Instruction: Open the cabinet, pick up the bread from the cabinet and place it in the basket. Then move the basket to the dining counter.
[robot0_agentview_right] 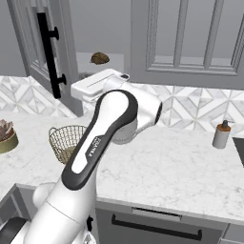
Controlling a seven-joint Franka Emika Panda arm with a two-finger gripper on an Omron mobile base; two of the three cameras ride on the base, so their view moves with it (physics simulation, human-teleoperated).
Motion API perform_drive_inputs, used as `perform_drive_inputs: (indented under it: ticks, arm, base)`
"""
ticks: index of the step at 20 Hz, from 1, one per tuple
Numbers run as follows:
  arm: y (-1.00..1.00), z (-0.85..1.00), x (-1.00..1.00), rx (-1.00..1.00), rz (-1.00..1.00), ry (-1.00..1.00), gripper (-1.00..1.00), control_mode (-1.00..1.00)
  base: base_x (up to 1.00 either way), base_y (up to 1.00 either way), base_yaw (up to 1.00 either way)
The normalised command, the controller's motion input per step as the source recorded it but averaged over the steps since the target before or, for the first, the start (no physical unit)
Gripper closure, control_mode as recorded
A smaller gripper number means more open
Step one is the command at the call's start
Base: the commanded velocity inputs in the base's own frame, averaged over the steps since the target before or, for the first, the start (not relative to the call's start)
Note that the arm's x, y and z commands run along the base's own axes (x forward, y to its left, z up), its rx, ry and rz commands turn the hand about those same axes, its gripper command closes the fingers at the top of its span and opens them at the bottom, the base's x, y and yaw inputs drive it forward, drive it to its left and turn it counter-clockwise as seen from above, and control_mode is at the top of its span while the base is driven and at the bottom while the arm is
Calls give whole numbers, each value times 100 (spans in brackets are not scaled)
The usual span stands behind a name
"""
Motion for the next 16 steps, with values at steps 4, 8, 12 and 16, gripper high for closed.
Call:
perform_drive_inputs:
  ticks: [4, 8, 12, 16]
  arm:
    - [84, 0, -68, -8, 13, 0, 100, -100]
    - [100, 0, -63, -13, 7, 0, 100, -100]
    - [100, 0, -54, -13, 3, 0, 100, -100]
    - [100, 0, -36, -9, 3, 0, 100, -100]
  base:
    - [0, 0, 0]
    - [0, 0, 0]
    - [0, 0, 0]
    - [0, 0, 0]
